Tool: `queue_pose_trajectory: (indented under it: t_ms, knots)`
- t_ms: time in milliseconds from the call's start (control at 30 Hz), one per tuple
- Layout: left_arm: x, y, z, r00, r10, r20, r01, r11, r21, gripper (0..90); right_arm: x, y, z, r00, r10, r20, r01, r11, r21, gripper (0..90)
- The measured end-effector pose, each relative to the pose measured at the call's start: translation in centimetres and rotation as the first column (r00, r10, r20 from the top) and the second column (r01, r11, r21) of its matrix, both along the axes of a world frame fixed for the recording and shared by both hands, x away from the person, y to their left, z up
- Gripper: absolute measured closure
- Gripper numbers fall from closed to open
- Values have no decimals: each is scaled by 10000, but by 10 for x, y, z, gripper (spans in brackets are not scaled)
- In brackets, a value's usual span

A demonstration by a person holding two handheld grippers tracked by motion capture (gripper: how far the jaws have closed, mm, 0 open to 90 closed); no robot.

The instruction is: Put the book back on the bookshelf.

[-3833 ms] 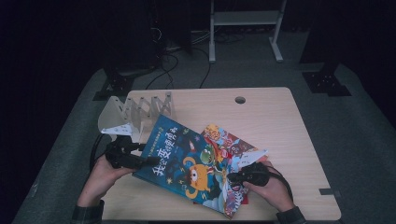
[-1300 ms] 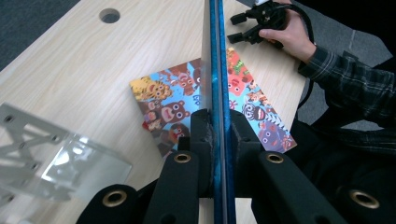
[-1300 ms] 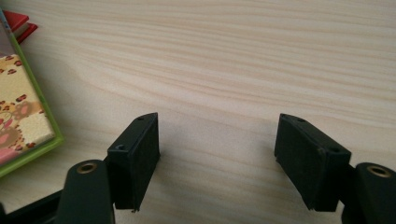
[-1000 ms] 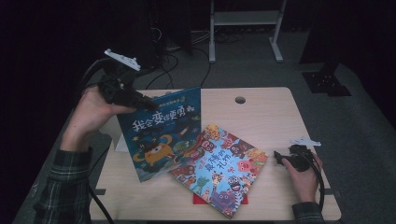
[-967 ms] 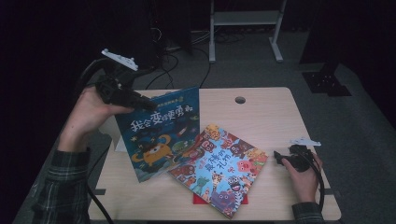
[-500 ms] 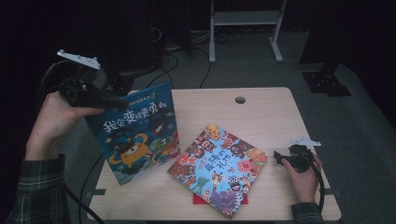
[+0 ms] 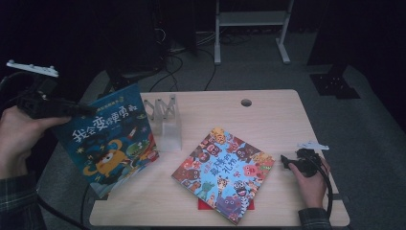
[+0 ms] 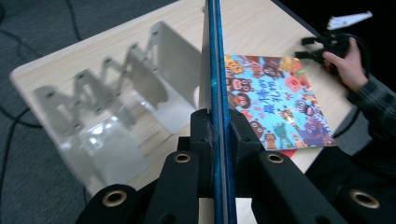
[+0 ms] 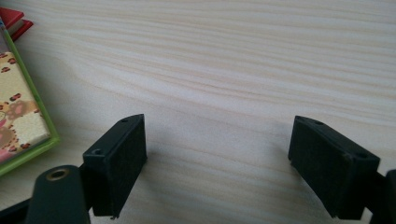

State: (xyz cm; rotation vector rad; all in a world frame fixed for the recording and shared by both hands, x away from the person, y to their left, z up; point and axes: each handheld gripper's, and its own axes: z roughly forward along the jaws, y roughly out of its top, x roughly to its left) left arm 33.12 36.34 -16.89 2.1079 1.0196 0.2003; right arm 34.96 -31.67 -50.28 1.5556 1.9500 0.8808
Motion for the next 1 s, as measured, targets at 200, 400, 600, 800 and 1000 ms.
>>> queue_pose_trajectory:
  t_ms: [200, 400, 600, 800, 1000]
  knots:
    - [-5, 28, -3, 9968, 796, 2, -796, 9968, -113, 825, 0, 0, 0, 10000, -2, 4, 2, 10000, -1, 182]
    - [-3, 44, -9, 9879, 1549, 103, -1548, 9879, -76, 825, 0, 0, 0, 10000, -23, 1, 23, 10000, 16, 183]
    - [9, 43, -17, 9800, 1955, 377, -1963, 9804, 162, 824, 0, 0, 0, 10000, -25, -4, 25, 10000, 14, 183]
    - [26, 40, -25, 9707, 2309, 670, -2330, 9722, 249, 825, 0, 0, 0, 10000, -18, -1, 18, 10000, 11, 183]
    - [43, 40, -33, 9580, 2624, 1153, -2643, 9644, 7, 825, 0, 0, 0, 10000, -24, -4, 24, 10000, 14, 183]
